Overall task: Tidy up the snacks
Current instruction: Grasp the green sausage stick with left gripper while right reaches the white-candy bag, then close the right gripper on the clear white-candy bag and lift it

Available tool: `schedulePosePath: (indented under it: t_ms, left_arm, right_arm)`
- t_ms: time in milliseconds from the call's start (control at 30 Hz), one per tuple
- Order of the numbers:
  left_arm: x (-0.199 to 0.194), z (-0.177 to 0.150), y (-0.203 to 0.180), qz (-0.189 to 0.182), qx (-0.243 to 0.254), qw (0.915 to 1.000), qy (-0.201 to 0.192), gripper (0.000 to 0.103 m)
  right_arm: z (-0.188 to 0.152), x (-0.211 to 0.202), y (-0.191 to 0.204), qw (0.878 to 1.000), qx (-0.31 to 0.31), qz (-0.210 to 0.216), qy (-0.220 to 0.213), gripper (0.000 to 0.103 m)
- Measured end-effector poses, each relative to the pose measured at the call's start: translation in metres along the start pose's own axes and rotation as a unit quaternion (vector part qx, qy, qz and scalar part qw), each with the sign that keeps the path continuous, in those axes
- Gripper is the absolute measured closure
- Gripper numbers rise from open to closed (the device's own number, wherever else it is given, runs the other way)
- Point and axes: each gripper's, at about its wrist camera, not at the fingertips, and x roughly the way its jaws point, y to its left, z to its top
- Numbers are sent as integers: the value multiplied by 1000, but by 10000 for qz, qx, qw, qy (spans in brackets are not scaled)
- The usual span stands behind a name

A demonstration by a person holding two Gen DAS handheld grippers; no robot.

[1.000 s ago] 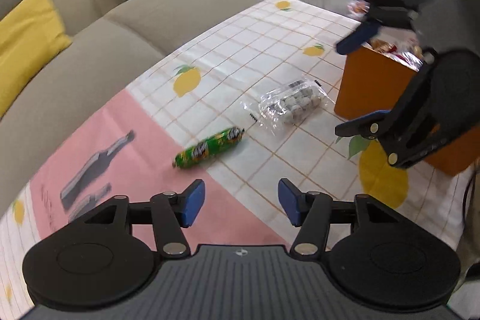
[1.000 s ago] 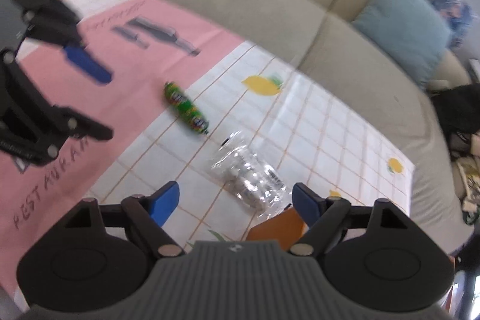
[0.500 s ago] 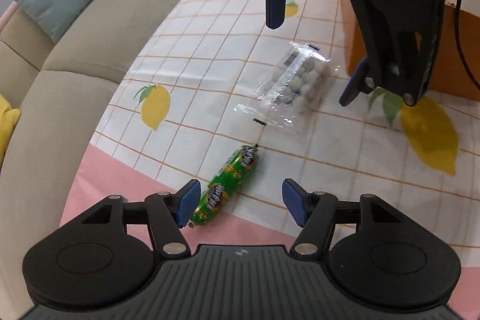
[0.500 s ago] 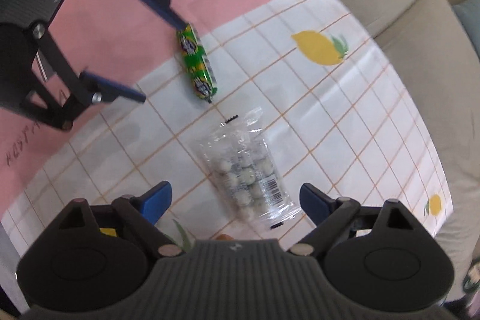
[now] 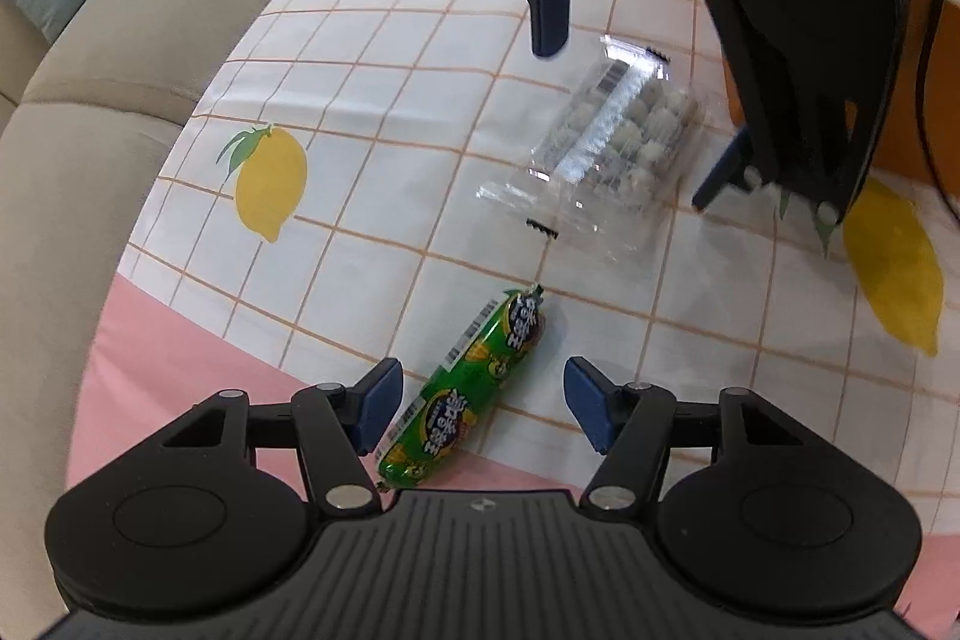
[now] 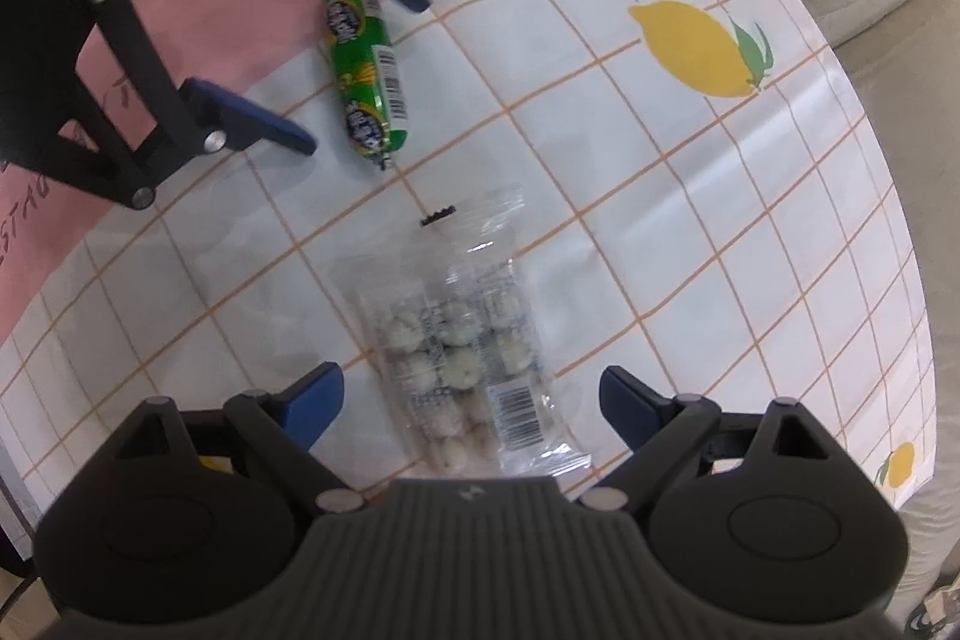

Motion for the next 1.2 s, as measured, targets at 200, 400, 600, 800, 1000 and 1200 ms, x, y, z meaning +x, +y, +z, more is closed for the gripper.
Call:
schedulePosePath:
  t_ms: [200,400,600,800,1000,1200]
  left_arm:
    - [-1,2,2,-156,-608,9980,32,42]
    - [-5,-7,2,-154,-1638,9861,232,73]
    - [-18,-36,-1,-69,-2762,9609,166,78]
    - [-35,-71,-11,-23,-3784,9254,189,78]
    - [-45,-93,-33,135,-4287,9033,25,78]
    - [-49,-107,-46,291,-4524,8905,-380,72]
  right_arm:
    - [-1,6,-3,9999,54,102,70,27]
    - [6,3,6,9996,223,143,40,37]
    - [20,-3,25,9968,592,533,-40,38]
    - [23,-9,45,9830,1719,574,-293,38]
    - [6,-15,83,9666,2314,486,-987,36]
    - [-15,-6,109,9695,1865,-87,-1588,25]
